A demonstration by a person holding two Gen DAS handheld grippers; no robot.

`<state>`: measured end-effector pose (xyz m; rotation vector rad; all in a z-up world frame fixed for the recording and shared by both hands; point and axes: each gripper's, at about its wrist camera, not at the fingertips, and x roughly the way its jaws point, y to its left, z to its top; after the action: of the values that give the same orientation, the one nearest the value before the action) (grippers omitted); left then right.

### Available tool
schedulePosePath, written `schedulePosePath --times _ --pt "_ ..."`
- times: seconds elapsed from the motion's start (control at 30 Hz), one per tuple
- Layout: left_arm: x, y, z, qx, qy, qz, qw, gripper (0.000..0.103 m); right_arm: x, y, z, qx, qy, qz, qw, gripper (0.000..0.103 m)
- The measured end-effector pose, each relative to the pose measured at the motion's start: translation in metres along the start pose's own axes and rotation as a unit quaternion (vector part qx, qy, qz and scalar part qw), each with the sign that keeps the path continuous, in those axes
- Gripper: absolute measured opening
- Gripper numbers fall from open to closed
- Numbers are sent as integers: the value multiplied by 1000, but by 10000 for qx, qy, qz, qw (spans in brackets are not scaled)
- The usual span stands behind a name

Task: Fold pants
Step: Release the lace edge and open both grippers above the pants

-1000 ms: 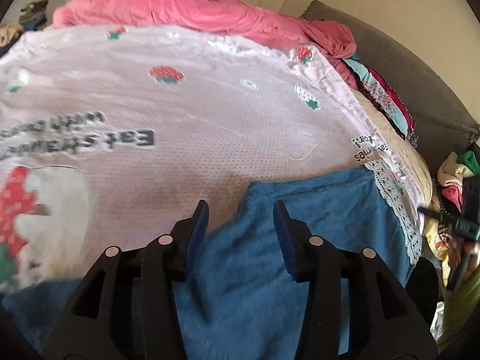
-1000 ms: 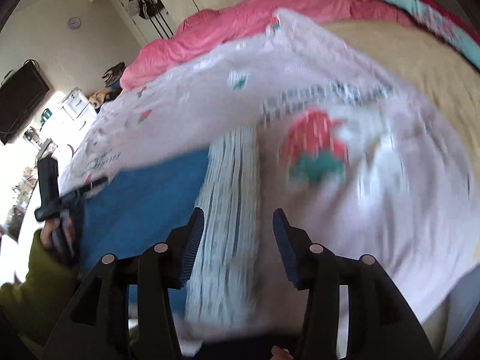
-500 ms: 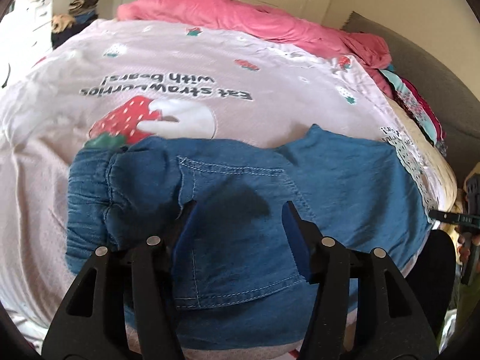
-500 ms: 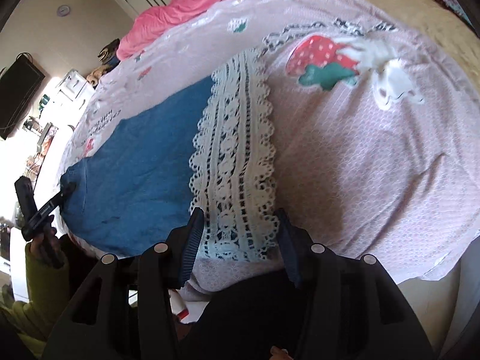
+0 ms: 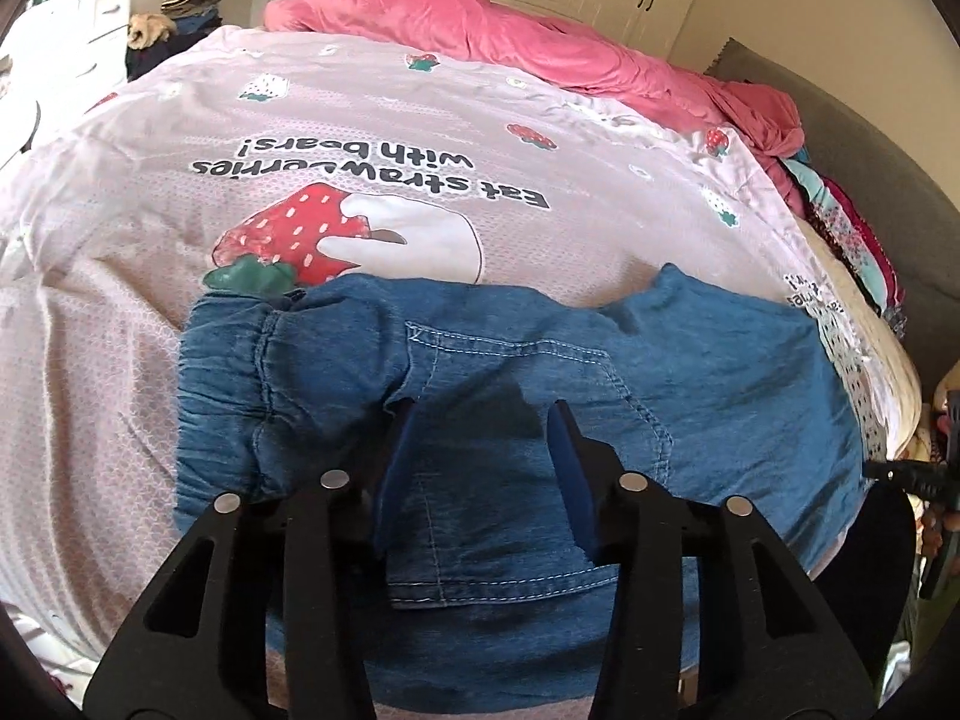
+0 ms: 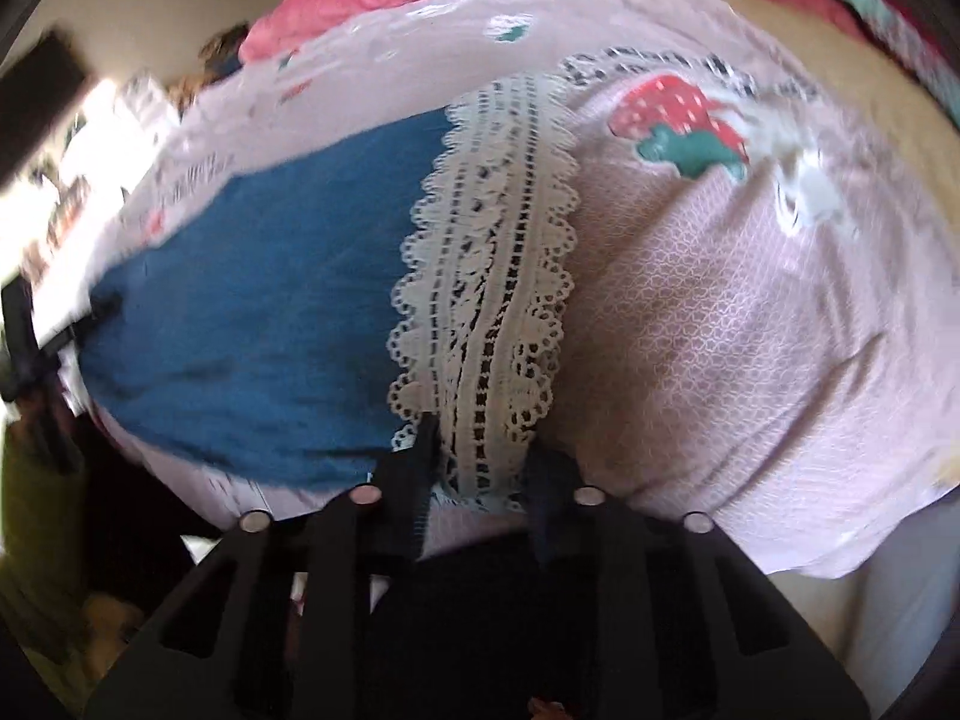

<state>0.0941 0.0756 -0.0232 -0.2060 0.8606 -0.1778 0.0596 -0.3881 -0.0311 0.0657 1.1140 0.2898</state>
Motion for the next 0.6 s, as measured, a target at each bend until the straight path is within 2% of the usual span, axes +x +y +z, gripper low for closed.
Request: schedulePosePath --times 0.07,0.13,0.2,0.33,0.47,0.53,0.6 --pt "-1 2 0 -13 -4 0 10000 31 -6 16 -7 -578 64 -456 9973 21" --pt "-1 5 1 -53 -20 -29 10000 31 -10 25 -14 -907 92 -741 9931 21" --pt "-1 6 1 -88 -25 -57 9999 31 -5 25 -15 -887 150 -829 9925 23" --pt "0 6 0 -51 -16 -62 10000 31 10 18 -11 -502 245 -745 9957 28" --pt "-1 6 -1 -32 -46 -141 9999 33 -3 7 -14 -195 128 -643 9977 39" --pt "-2 1 -2 83 -60 -128 9999 38 -14 2 -18 -47 -6 -768 9970 61" --pt "-3 -5 -3 237 -63 -57 9997 43 -24 0 -21 31 -151 -964 9952 62"
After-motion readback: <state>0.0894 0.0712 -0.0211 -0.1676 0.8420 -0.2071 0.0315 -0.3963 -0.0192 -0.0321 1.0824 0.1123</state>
